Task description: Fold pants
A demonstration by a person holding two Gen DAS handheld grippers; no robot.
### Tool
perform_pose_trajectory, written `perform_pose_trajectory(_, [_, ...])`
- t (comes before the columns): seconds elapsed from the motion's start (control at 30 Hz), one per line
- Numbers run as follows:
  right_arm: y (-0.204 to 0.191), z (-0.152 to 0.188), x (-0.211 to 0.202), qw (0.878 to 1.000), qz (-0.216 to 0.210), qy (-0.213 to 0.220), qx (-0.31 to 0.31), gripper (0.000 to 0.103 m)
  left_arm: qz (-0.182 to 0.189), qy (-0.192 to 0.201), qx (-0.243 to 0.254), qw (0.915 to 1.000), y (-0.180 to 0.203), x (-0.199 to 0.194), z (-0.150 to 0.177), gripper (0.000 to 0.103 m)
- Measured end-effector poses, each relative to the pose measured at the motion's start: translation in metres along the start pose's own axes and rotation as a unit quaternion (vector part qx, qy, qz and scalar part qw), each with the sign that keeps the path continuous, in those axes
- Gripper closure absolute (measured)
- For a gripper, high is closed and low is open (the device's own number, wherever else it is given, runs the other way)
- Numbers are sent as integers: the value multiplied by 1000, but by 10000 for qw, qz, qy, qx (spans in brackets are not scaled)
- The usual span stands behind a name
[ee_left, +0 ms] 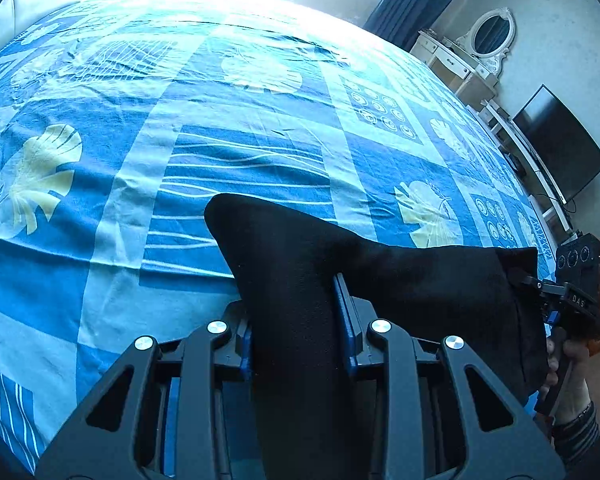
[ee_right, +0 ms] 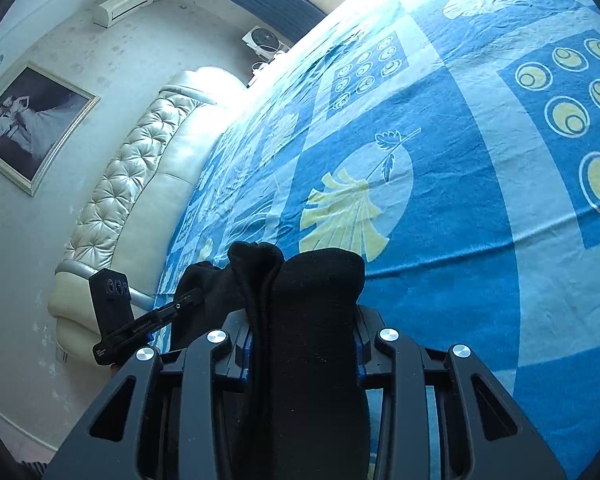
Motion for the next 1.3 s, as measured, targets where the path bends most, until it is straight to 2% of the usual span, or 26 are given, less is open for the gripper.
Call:
perform_pose_trajectory(0.1, [-1,-17,16,10000,23,2,-19,67,-127,18,-8,9999,-10,12,-19,72])
perform_pose_trajectory(0.2, [10,-22,29,9999,71,-82,103,67,-122,-27,-61,9999,-19,20,-24,71])
perform_pose_trajectory(0.5, [36,-10,36,9984,-181,-57,539,66,-148,253,215,9993,-17,22,-21,65])
perform_pose_trajectory(0.67, [36,-9,36,9984,-195,-49,532,66,-13,287,93,9995,-22,24,-21,62])
perform_pose_trajectory(1.3, [34,-10,33,9982,-264,23,542,65,-1,318,120,9994,-22,24,-20,61])
Point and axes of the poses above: each gripper's, at about its wrist camera, not at the fingertips, and x roughly the way its jaws point, y to its right, z to its underside, the point moved 9 cm from there along x, roughly the way its jaws point, and after that the axes turned 6 degrees about -x, right-handed, at the moved point
